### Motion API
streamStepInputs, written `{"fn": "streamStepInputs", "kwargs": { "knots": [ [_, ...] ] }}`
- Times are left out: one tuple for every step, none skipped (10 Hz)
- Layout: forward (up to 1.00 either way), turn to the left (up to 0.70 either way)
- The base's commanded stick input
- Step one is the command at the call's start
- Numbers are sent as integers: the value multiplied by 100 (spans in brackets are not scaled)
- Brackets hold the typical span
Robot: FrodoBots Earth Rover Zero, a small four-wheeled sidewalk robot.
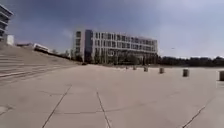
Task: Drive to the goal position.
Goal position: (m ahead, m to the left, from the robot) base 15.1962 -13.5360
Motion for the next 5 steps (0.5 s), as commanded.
{"fn": "streamStepInputs", "kwargs": {
  "knots": [
    [70,-34],
    [70,-34],
    [70,-34],
    [70,-34],
    [70,-34]
  ]
}}
